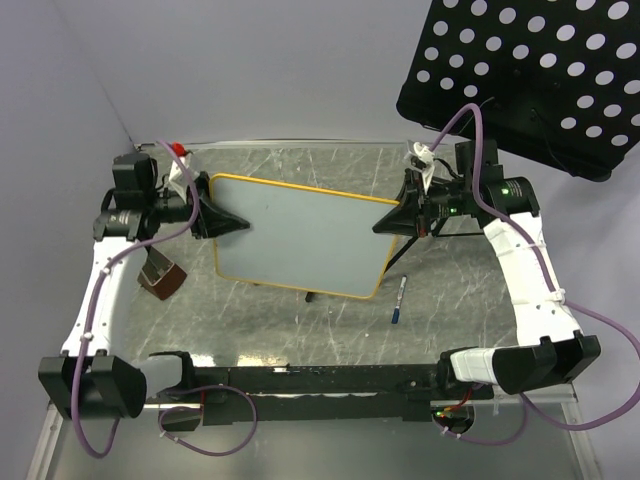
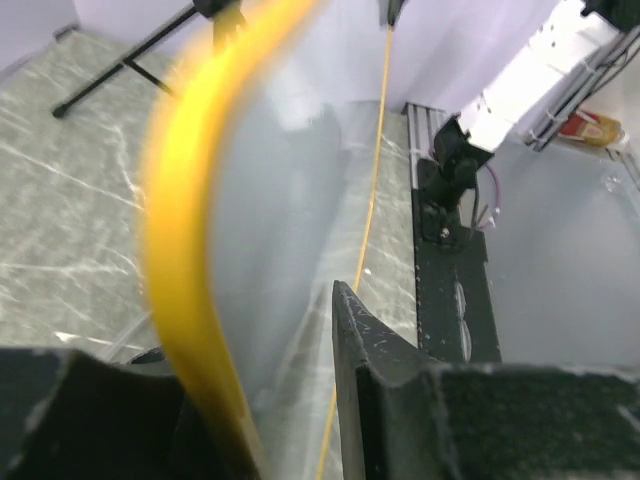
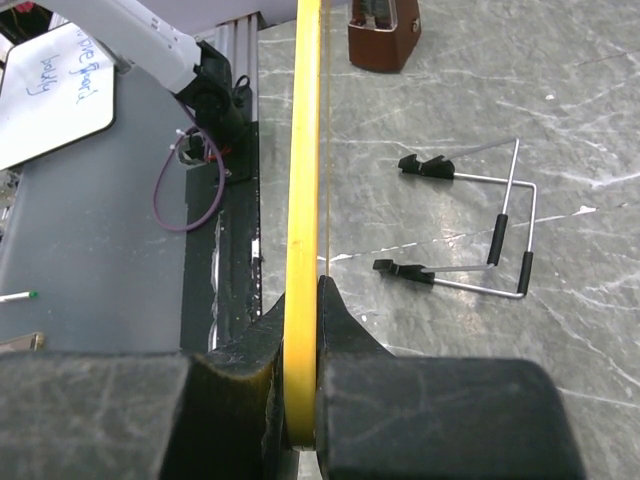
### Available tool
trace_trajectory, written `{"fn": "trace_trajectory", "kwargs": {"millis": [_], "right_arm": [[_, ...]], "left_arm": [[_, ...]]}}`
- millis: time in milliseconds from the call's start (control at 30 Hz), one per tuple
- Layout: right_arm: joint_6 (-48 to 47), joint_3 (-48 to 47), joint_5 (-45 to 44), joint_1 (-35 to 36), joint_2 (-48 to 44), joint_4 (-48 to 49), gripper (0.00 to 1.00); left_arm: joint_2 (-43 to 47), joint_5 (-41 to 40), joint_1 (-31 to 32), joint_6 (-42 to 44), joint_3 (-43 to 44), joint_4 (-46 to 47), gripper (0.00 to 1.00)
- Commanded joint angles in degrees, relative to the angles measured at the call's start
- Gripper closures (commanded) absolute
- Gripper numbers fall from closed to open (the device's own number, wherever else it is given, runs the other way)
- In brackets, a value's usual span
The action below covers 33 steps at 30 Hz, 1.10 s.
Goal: Write a sentence on the whiteboard
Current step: Pass from the right arm to the left
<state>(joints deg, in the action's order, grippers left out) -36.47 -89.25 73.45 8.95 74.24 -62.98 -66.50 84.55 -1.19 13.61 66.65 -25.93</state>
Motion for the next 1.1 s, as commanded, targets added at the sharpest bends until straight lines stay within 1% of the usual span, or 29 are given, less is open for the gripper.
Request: {"fn": "trace_trajectory", "kwargs": {"millis": [0, 33, 100, 267, 367, 533, 567, 600, 667, 700, 733, 767, 800, 833, 867, 933, 967, 1033, 1067], "right_arm": [[-0.27, -3.38, 5.91, -0.07, -0.32, 2.16, 1.0], [-0.18, -3.38, 5.91, 0.01, -0.32, 2.33, 1.0], [-0.18, -3.47, 5.92, -0.07, -0.23, 2.42, 1.0], [-0.18, -3.3, 6.0, -0.07, 0.29, 2.34, 1.0], [0.26, -2.95, 6.27, -0.07, 0.47, 2.69, 1.0], [1.66, -2.94, 6.71, 0.45, 1.08, 4.09, 1.0], [2.1, -2.86, 6.53, 0.54, 1.09, 4.18, 1.0], [2.28, -2.86, 6.44, 1.06, 1.09, 4.44, 1.0], [2.8, -2.77, 6.18, 1.24, 1.08, 4.97, 1.0], [3.07, -2.68, 6.09, 1.42, 1.0, 5.23, 1.0], [3.33, -2.68, 5.92, 1.68, 1.0, 5.58, 1.0], [3.59, -2.68, 5.83, 1.68, 0.91, 5.59, 1.0], [3.68, -2.77, 5.65, 1.68, 1.0, 5.68, 1.0], [3.77, -2.86, 5.56, 1.86, 1.08, 5.76, 1.0], [3.95, -2.86, 4.87, 1.77, 1.17, 5.68, 1.0], [4.73, -2.77, 3.9, 1.68, 1.17, 6.29, 1.0], [5.44, -2.77, 2.85, 1.68, 1.17, 6.9, 0.96], [5.09, -3.12, 2.49, 1.6, 1.43, 6.47, 0.81], [5.44, -3.12, 2.31, 1.51, 1.44, 6.9, 0.64]], "left_arm": [[-4.06, 12.39, -0.57, 18.34, 9.1, -20.51, 0.64], [-4.69, 12.39, -0.57, 19.78, 10.94, -22.74, 0.64], [-6.0, 12.39, -0.57, 22.24, 11.92, -25.82, 0.64], [-5.75, 12.39, -0.57, 22.43, 11.66, -25.13, 0.65], [-4.96, 12.39, -0.57, 24.18, 12.1, -26.53, 0.65], [-4.87, 12.39, 0.31, 32.44, 12.97, -31.98, 0.64], [-5.22, 12.39, 0.4, 33.84, 13.15, -34.6, 0.64], [-5.48, 12.39, 0.75, 36.9, 13.76, -35.93, 0.65], [-6.44, 12.3, 0.75, 39.82, 14.64, -40.13, 0.7], [-6.71, 12.39, 0.75, 42.44, 15.52, -41.38, 0.82], [-7.06, 12.39, 0.75, 43.69, 15.96, -42.7, 0.92], [-7.67, 12.39, 0.75, 44.92, 16.57, -44.1, 0.99], [-7.94, 12.39, 0.75, 49.02, 17.8, -48.38, 0.99], [-8.2, 12.48, 0.75, 51.06, 18.51, -50.34, 0.99], [-8.21, 12.39, 0.75, 52.47, 19.12, -51.92, 0.99], [-7.77, 12.48, 0.75, 52.58, 20.09, -52.2, 0.99], [-7.16, 12.48, 0.58, 52.31, 20.36, -52.2, 0.99], [-6.45, 12.48, -0.12, 51.87, 20.53, -52.03, 0.99], [-5.67, 12.48, -1.08, 51.52, 20.53, -52.03, 0.99]]}}
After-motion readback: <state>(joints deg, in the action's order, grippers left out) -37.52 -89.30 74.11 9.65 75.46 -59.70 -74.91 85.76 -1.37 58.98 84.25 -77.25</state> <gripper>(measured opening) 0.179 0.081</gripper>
